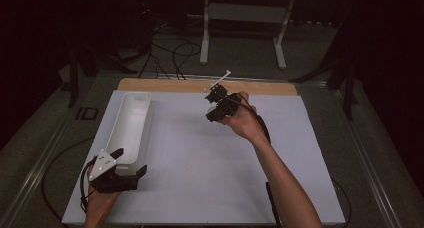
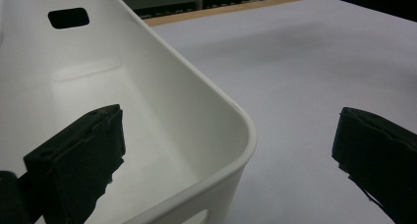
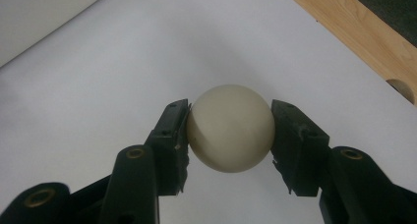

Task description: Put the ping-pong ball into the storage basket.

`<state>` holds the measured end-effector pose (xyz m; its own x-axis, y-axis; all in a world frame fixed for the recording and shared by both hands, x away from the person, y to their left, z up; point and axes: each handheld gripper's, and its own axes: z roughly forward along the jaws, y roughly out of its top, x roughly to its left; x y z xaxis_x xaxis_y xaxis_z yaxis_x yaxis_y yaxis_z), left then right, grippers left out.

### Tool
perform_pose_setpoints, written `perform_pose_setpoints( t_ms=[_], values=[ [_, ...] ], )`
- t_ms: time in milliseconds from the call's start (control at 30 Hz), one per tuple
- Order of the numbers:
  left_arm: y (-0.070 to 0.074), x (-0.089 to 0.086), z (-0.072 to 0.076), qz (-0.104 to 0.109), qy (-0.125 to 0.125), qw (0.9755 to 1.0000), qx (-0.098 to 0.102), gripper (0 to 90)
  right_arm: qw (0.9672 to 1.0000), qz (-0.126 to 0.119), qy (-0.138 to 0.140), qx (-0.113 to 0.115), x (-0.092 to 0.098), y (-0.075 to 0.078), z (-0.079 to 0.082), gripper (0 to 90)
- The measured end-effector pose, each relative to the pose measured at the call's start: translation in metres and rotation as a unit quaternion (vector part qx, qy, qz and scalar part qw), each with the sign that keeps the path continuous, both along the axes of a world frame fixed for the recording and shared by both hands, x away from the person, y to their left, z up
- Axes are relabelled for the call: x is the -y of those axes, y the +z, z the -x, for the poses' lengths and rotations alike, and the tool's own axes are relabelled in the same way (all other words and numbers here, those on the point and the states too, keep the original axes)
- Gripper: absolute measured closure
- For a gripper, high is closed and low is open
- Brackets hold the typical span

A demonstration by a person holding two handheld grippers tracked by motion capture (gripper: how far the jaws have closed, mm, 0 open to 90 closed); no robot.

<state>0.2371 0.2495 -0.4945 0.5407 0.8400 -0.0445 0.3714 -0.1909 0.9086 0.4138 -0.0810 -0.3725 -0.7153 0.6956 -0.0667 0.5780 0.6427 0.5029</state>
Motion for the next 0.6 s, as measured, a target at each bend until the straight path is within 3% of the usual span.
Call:
perform_pose_setpoints(
  t_ms=[600],
  values=[
    [0.0, 0.0001, 0.0, 0.0, 0.0, 1.0, 0.0, 0.1, 1.0, -0.001, 0.008, 0.003, -0.0089, 0.0024, 0.0009, 50.8]
  ],
)
